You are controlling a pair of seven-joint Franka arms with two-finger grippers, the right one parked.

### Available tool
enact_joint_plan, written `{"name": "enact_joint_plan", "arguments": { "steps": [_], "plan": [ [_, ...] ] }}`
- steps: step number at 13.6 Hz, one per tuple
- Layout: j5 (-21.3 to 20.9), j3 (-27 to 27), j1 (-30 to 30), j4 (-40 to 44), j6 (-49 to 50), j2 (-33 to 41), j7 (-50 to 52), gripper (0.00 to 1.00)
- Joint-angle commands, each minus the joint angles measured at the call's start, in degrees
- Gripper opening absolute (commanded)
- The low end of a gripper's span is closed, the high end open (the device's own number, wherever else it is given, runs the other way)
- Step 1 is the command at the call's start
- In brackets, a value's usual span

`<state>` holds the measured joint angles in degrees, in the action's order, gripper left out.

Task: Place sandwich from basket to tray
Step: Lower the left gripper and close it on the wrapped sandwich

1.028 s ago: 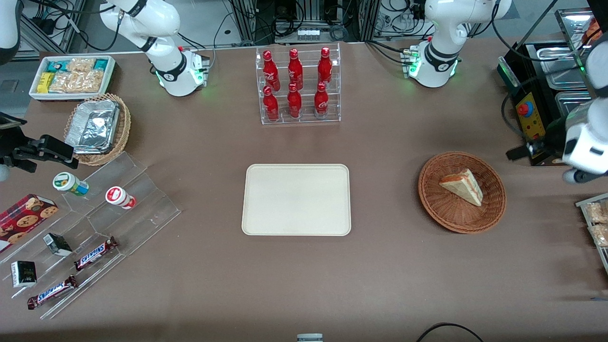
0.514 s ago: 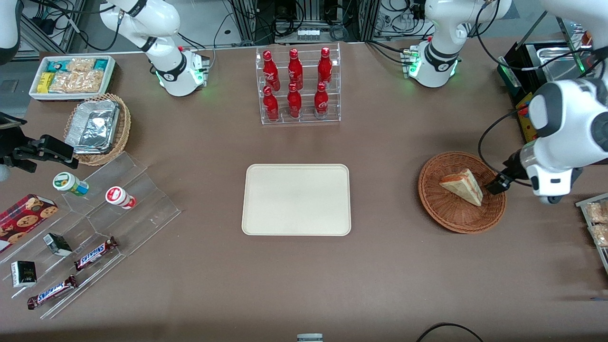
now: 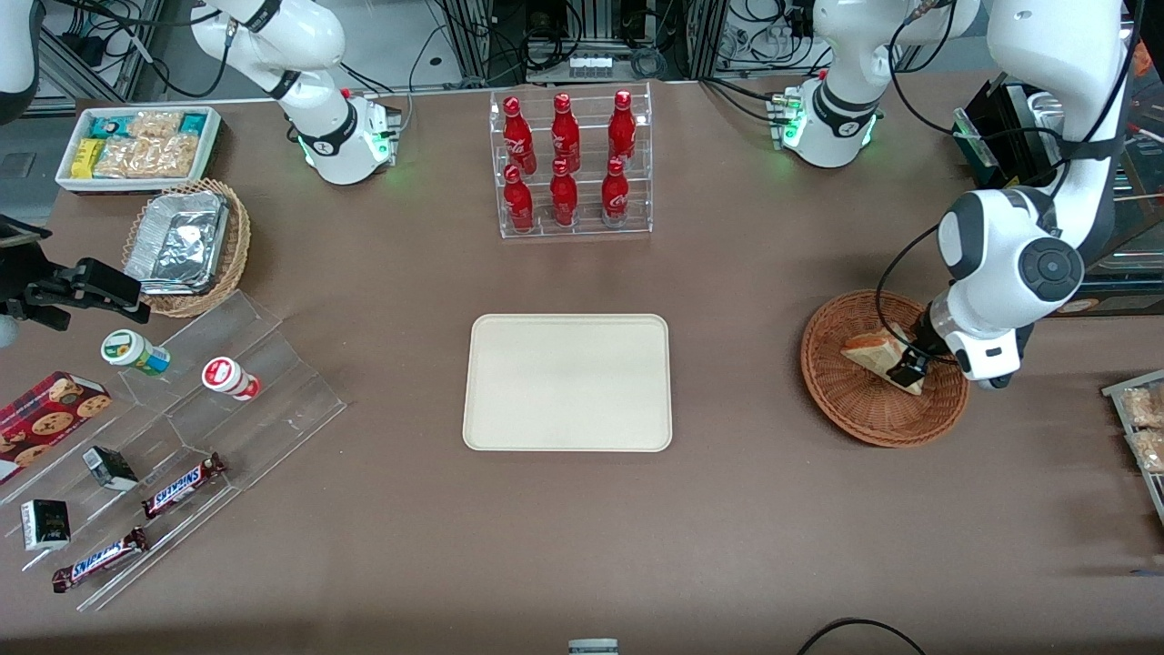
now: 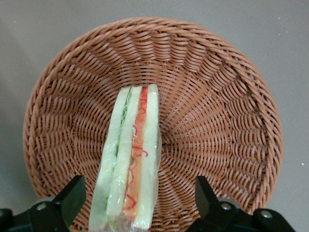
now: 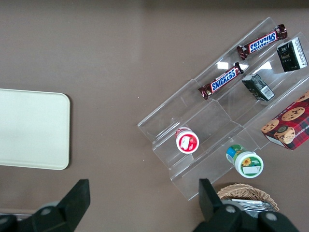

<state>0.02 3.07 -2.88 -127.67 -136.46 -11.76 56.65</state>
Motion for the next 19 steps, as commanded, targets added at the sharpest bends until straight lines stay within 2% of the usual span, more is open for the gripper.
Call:
{"name": "enact_joint_plan", "arguments": {
  "steps": [1,6,7,8,10,11,12,16,17,19],
  "plan": [
    [-0.5,0.2,-0.3,-3.1,-3.6,0.4,1.4,1.00],
    [-0.5,0.2,-0.3,-6.8,-8.1,0.8,1.4,1.00],
    [-0.5,0.2,-0.4,-6.7,-8.1,0.8,1.4,0.97],
    [-0.5,0.2,-0.5,-6.6,-8.2,0.8,2.1,0.84],
    [-0.5,0.2,-0.5,-6.6,-8.1,0.9,3.0,0.37],
    [-0.5,0.2,-0.5,-6.4,-8.1,0.9,3.1,0.18],
    [-0.5,0.1,-0.6,-6.2,-8.0,1.0,3.5,0.08],
    [-1.1,0.0,-2.7,-4.7,-3.7,5.1,3.5,0.06],
    [-2.3,-0.1,-3.3,-3.5,-0.8,6.9,3.4,0.06],
    [-8.6,-0.3,-5.9,1.3,9.9,8.8,0.9,0.06]
  ]
}}
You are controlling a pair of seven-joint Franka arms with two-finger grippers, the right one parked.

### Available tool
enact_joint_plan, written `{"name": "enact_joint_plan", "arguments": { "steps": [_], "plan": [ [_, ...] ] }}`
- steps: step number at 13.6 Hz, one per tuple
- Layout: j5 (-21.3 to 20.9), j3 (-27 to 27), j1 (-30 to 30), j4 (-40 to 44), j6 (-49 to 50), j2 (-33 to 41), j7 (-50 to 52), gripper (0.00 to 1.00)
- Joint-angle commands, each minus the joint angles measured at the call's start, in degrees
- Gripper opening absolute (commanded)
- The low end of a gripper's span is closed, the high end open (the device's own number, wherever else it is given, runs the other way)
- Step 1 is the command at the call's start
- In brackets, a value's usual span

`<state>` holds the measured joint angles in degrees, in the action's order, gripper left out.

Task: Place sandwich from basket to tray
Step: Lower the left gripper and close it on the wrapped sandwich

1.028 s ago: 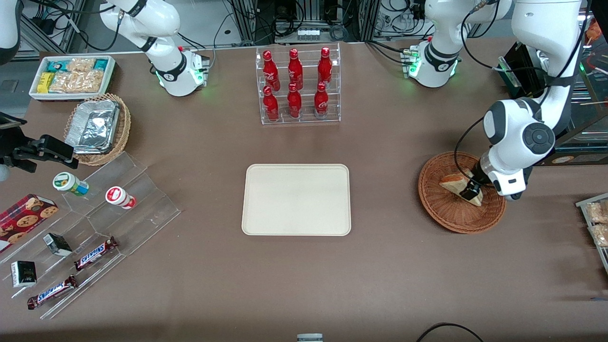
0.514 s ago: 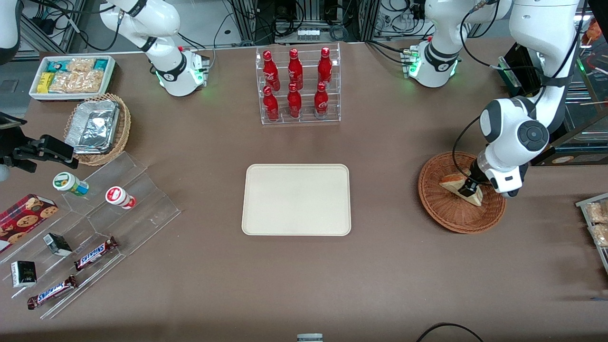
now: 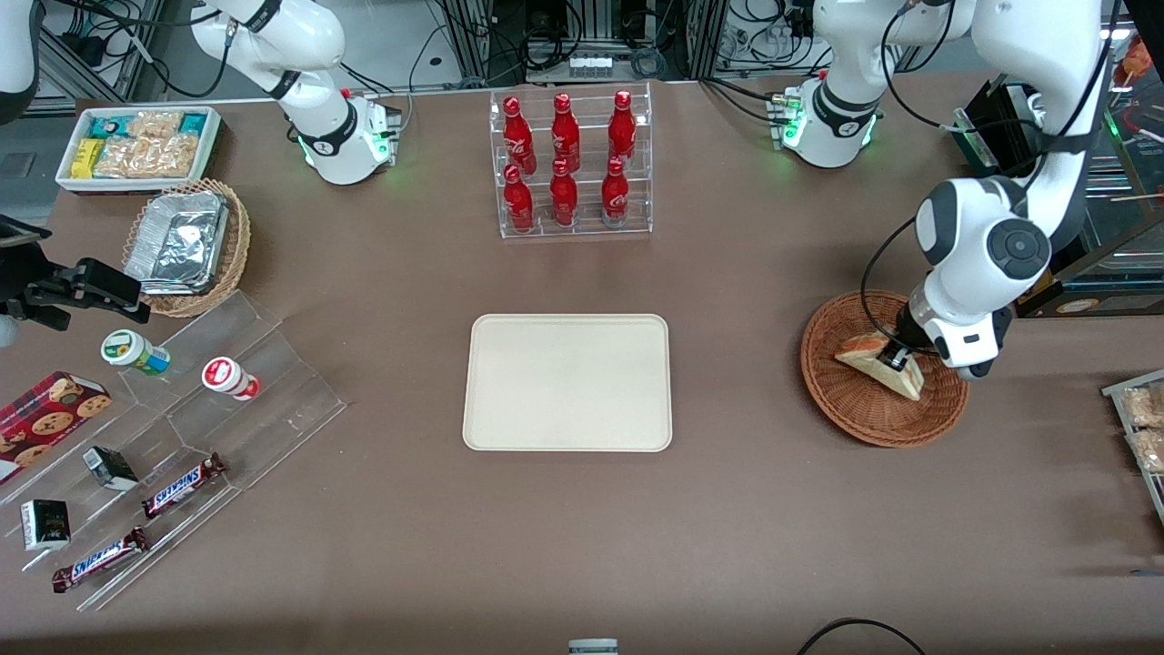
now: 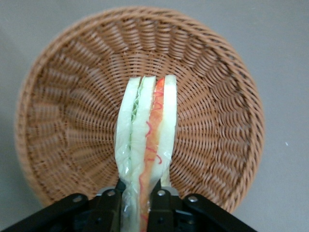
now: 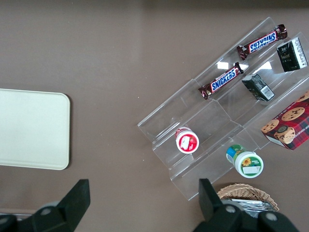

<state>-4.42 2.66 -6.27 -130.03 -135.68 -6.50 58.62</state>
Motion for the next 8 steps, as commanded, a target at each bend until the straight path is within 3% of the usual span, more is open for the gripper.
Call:
{"name": "enact_joint_plan", "arguments": {
  "steps": [1,4,8],
  "plan": [
    [-5.0,0.1,-4.2,7.9,16.2,3.5,-2.4,0.07],
    [-4.9,0.0,-8.3,15.9,27.0,3.5,-5.7,0.10],
    [-4.6,0.0,-17.1,19.8,32.8,3.4,-11.9,0.11]
  ]
}}
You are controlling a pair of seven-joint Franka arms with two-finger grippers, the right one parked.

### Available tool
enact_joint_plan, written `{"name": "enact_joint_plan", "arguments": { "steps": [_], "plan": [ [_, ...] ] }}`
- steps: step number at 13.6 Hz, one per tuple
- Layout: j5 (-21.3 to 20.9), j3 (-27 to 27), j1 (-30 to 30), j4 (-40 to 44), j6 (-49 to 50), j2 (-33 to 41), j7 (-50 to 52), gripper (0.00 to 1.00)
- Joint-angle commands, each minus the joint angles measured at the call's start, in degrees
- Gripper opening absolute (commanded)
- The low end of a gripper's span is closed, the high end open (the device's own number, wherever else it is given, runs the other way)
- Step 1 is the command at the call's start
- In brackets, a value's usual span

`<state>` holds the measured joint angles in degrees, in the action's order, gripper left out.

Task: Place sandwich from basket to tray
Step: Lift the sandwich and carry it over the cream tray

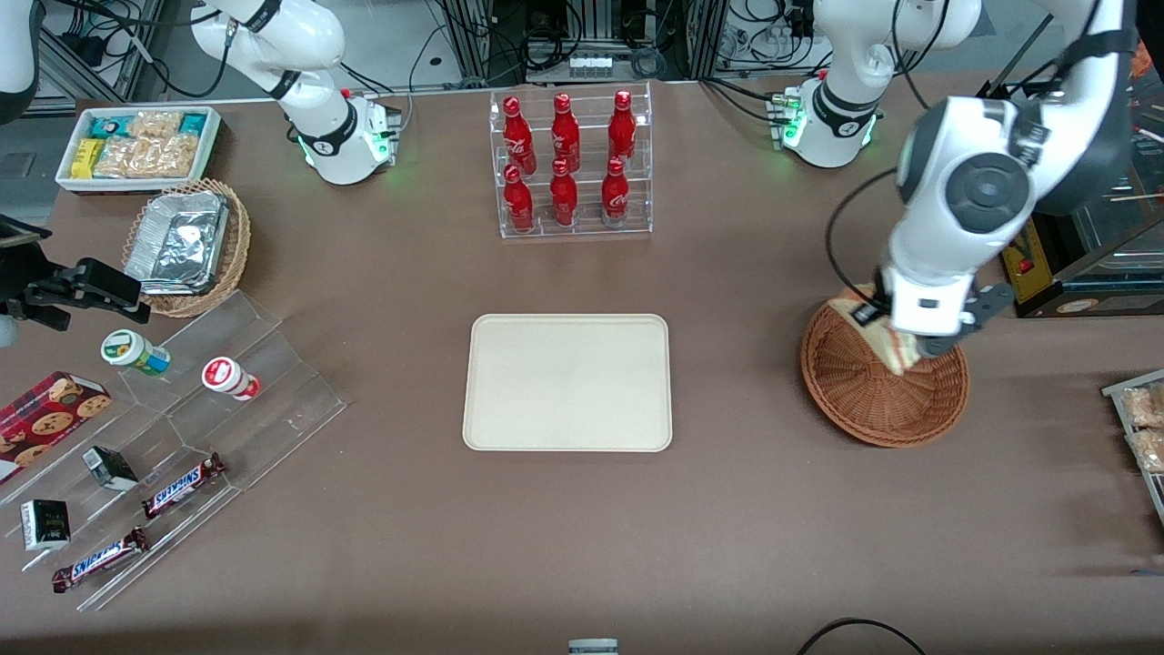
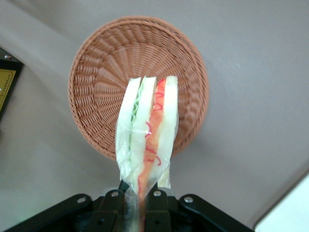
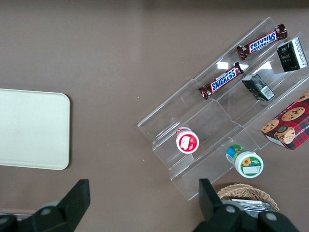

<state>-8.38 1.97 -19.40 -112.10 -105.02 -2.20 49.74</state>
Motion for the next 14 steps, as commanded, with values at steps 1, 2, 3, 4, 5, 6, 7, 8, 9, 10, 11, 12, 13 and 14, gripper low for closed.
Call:
{"name": "enact_joint_plan", "arguments": {
  "steps": [1,2,3,4,5,6,7,8,9,10,11,12,13,14],
  "plan": [
    [-0.2,0.7,-6.2,2.1,2.1,-1.1,-4.5,0.11],
    [0.4,0.6,-8.6,2.5,1.6,-1.6,-6.7,0.11],
    [3.5,0.6,-10.6,3.7,1.1,-3.0,-9.0,0.11],
    [6.9,0.6,-12.3,5.7,0.8,-5.1,-10.4,0.13],
    [7.7,0.6,-14.8,6.5,-0.4,-6.8,-11.0,0.13],
    [7.9,0.6,-17.0,6.8,-3.5,-8.5,-11.0,0.13],
    [8.6,0.6,-18.2,6.9,-6.7,-10.4,-10.9,0.13],
    [9.1,0.6,-20.0,7.0,-9.7,-12.5,-11.0,0.13],
    [9.1,0.6,-21.5,7.1,-12.8,-14.6,-11.0,0.13],
    [9.3,0.6,-22.0,7.5,-16.3,-16.5,-10.9,0.13],
    [9.6,0.5,-22.2,8.5,-19.1,-18.8,-10.9,0.14],
    [10.3,0.5,-22.3,10.0,-20.4,-21.2,-10.9,0.14],
    [10.3,0.2,-22.9,12.2,-20.6,-23.8,-10.9,0.14],
    [10.3,0.2,-23.1,13.9,-20.5,-25.7,-10.8,0.15]
  ]
}}
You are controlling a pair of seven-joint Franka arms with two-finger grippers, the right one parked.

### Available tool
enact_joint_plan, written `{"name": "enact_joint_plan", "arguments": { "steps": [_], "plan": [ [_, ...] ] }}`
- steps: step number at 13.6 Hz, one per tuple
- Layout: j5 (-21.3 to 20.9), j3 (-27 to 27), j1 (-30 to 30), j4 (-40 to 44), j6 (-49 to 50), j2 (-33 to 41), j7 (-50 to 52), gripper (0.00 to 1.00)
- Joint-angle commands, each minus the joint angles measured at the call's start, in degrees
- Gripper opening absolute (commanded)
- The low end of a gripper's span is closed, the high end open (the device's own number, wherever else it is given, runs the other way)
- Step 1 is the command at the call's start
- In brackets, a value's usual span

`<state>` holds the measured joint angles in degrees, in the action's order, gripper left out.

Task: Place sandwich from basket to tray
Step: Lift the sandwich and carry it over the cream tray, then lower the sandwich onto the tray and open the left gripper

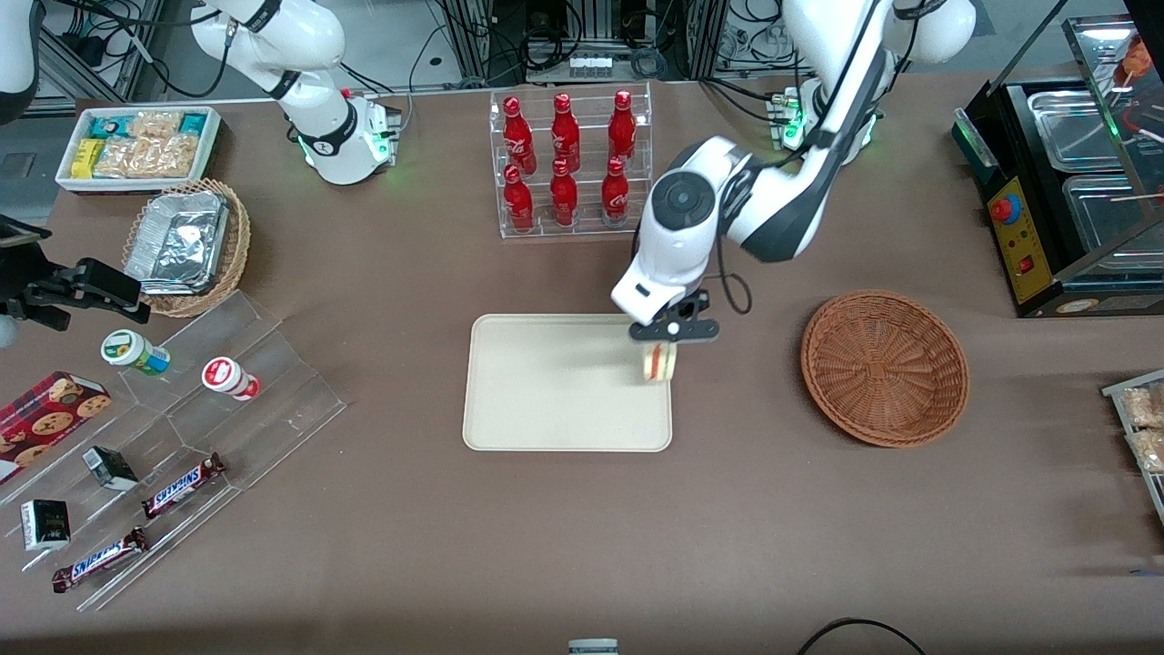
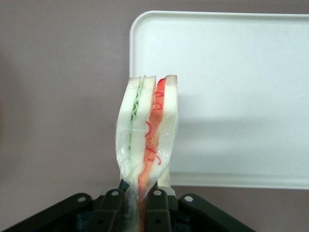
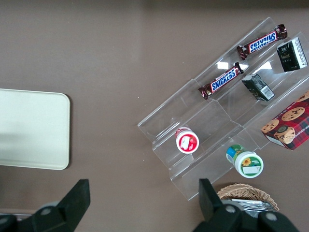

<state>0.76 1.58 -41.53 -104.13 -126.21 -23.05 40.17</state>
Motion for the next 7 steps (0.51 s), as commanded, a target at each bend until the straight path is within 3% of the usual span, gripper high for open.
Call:
{"name": "enact_joint_plan", "arguments": {
  "steps": [1,7],
  "plan": [
    [1.3,0.6,-1.0,7.0,0.5,-6.3,-1.2,0.14],
    [0.9,0.0,-1.2,11.0,-3.2,-12.0,-1.2,0.15]
  ]
}}
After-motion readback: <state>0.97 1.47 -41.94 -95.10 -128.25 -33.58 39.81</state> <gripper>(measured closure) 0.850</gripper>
